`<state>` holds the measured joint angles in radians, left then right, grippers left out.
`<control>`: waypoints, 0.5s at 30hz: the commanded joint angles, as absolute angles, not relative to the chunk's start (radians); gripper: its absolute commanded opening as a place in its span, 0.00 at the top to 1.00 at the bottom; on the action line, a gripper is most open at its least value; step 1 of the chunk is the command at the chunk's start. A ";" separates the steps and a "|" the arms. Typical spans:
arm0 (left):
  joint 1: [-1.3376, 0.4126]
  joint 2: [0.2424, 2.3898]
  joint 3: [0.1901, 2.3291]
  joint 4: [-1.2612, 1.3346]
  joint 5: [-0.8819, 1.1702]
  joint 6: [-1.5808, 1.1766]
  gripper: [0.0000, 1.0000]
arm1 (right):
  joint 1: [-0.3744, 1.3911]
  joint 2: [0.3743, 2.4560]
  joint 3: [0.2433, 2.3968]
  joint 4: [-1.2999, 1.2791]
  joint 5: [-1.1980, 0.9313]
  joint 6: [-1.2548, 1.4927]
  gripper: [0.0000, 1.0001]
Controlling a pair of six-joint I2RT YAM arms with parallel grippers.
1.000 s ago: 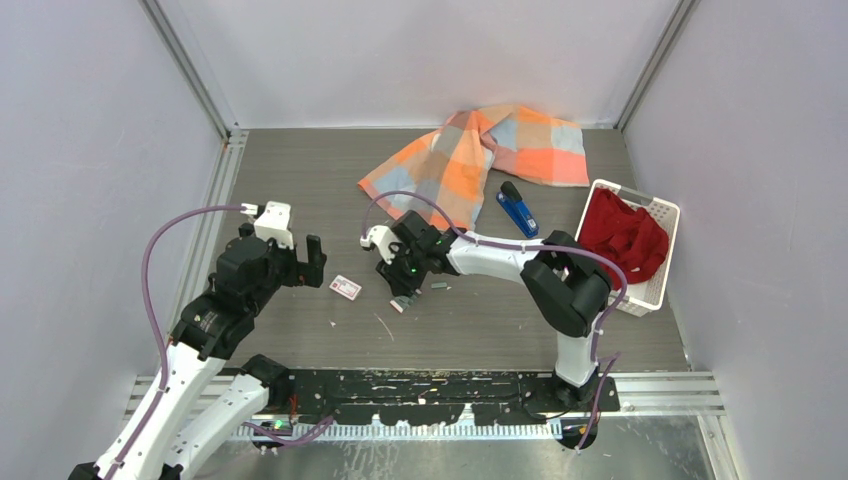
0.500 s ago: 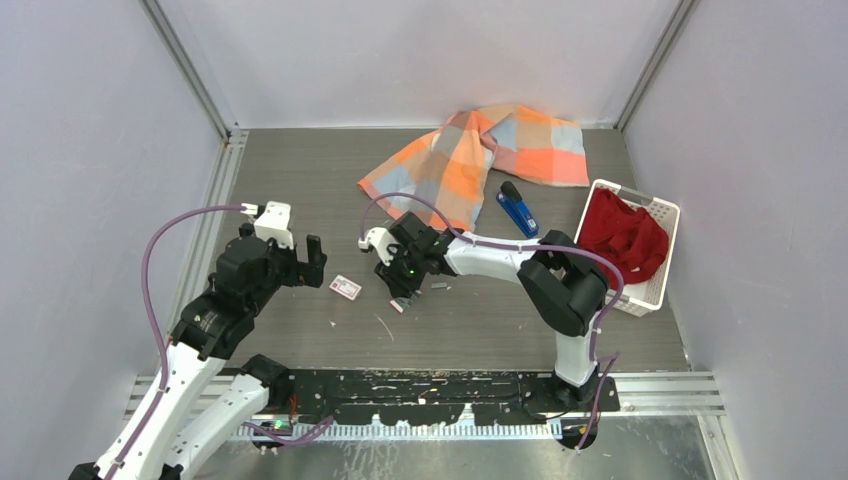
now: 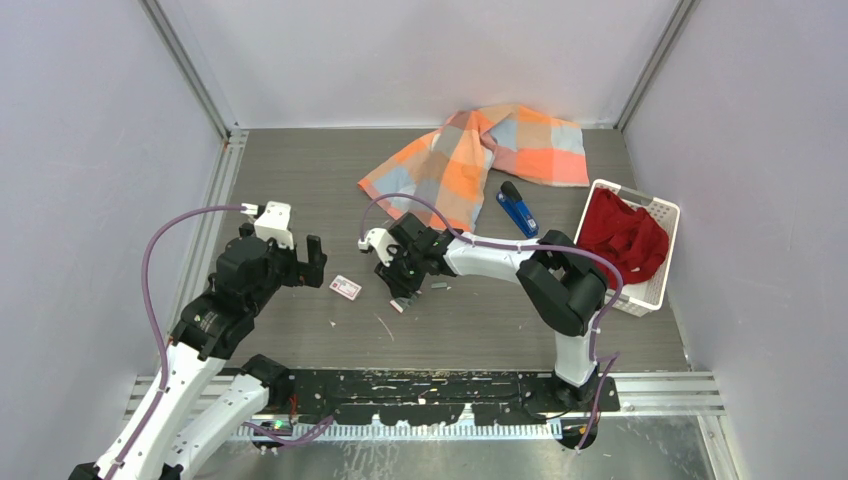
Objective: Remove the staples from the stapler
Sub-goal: Adjust the staple in the staple box.
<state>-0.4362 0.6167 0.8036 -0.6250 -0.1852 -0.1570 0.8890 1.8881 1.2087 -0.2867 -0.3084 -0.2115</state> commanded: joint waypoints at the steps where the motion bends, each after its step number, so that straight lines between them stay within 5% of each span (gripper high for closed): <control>1: -0.428 0.611 0.814 -0.568 -0.173 -0.166 0.01 | 0.897 1.888 1.249 -0.273 -0.304 -0.221 0.66; 15: -0.428 0.609 0.815 -0.568 -0.172 -0.166 0.01 | 0.896 1.884 1.248 -0.274 -0.302 -0.224 0.71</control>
<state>-0.4355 0.6167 0.8036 -0.6250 -0.1822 -0.1570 0.8894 1.8881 1.2091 -0.2871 -0.3073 -0.2119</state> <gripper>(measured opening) 0.989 0.295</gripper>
